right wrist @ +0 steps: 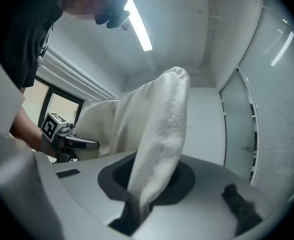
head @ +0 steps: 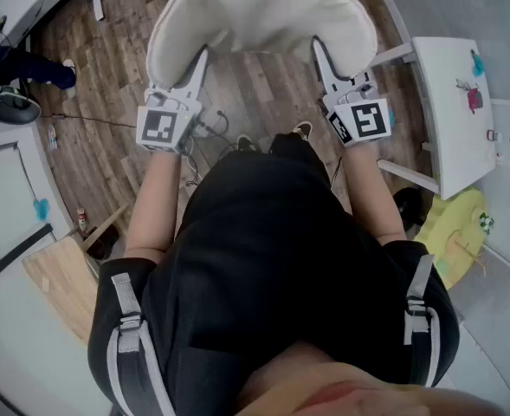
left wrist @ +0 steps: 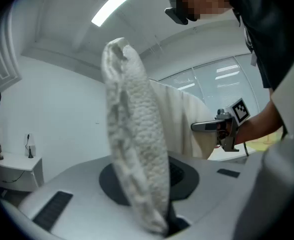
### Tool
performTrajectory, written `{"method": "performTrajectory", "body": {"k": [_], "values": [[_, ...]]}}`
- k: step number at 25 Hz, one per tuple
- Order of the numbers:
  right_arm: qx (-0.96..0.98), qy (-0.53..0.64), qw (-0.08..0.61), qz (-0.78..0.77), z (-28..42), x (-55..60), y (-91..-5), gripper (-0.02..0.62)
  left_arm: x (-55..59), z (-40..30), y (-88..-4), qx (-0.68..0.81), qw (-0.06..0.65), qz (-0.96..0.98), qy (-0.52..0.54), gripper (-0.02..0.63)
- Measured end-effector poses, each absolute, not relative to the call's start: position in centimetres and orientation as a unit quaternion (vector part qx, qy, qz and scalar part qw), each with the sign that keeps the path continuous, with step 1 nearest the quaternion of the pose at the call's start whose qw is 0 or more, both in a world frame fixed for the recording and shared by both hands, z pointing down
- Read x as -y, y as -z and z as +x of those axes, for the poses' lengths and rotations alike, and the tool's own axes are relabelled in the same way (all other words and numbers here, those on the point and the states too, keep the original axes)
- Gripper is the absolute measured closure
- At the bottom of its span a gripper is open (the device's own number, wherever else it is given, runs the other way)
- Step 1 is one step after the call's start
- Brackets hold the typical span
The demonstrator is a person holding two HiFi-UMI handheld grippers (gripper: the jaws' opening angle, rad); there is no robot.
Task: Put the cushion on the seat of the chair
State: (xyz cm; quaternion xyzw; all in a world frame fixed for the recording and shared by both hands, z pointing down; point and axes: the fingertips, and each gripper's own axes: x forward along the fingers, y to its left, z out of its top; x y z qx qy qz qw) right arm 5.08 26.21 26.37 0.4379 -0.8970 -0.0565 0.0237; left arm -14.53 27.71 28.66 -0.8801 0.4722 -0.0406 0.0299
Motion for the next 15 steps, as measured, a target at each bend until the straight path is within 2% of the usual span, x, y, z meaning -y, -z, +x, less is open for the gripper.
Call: {"method": "performTrajectory", "body": {"k": [15], "values": [[0.898, 0.049, 0.028, 0.435, 5.07, -25.81, -26.52, 0.545, -27.48, -14.58, -29.07, -0.468, 0.023, -0.883, 0.041, 0.545]]}}
